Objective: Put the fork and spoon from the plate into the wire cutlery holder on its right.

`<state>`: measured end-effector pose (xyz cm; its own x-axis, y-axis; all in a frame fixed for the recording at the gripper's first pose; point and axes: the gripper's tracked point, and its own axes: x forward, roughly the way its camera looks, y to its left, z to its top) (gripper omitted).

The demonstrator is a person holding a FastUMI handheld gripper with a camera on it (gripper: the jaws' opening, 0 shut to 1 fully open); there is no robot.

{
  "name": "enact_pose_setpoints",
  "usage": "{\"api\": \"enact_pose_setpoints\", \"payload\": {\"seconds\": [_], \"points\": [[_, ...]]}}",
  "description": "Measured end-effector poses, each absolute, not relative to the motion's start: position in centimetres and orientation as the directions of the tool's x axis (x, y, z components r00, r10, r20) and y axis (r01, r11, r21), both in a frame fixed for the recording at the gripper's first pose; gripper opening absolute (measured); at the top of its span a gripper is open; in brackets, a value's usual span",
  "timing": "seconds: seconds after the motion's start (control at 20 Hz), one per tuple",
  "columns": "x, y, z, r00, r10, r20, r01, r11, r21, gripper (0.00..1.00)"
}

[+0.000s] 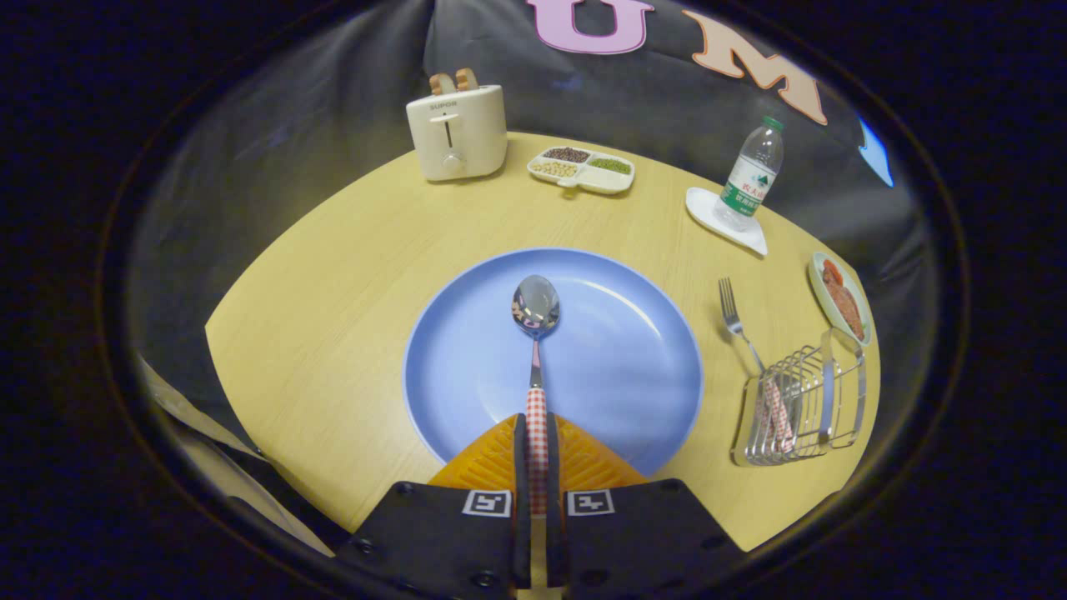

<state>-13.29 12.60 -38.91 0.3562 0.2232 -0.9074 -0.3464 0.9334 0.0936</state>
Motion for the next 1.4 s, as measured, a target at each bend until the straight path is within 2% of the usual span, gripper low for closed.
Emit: {"api": "enact_pose_setpoints", "payload": {"seconds": [0.55,1.0,1.4], "points": [[-10.4,8.7,-33.1,0.377,0.283,-0.882,-0.406,0.906,0.117,0.10],[-9.3,0.0,-29.8,0.371,0.231,-0.899,-0.410,0.910,0.064,0.10],[-11.1,-8.8,-28.9,0.257,0.159,-0.953,-0.421,0.906,0.037,0.10]]}}
